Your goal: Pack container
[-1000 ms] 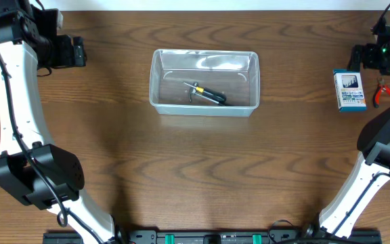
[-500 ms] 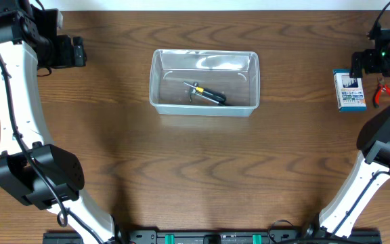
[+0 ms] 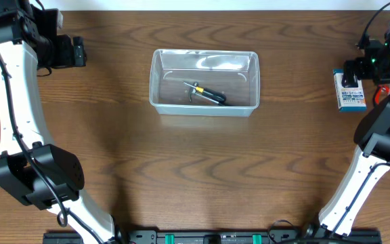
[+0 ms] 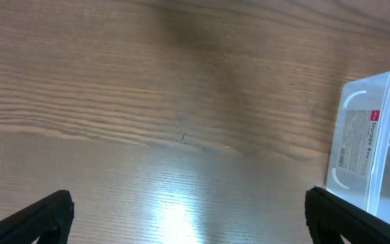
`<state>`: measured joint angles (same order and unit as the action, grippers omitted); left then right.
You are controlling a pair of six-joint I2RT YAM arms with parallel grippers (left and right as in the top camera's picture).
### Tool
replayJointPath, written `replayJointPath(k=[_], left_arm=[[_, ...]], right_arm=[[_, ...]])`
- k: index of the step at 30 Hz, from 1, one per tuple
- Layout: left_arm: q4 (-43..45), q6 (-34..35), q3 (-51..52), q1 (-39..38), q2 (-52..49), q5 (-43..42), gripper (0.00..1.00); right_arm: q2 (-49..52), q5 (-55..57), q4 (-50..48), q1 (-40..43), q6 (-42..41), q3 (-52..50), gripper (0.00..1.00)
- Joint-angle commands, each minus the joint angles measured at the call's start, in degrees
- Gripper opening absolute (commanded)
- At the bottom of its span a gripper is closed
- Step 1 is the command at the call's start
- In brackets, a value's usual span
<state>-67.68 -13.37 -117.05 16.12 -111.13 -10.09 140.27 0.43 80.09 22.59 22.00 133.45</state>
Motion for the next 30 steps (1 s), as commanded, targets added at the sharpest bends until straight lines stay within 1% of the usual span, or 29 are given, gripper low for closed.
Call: replayJointPath(k=[1,12,30], left_arm=[[-0.2,-0.3,0.0,0.2,0.2,0.5,0.98],[-0.2,-0.3,0.0,0.2,0.2,0.5,0.98],[-0.2,-0.3,0.0,0.2,0.2,0.5,0.98]], right_arm=[[0.5,-0.3,0.0,-0.5,-0.8,0.8,0.99],[3.9,-0.5,-0.4,-0.5,-2.0,0.7,0.99],[4.2,-0.5,-1.9,-0.5,-2.5,0.7,0.99]])
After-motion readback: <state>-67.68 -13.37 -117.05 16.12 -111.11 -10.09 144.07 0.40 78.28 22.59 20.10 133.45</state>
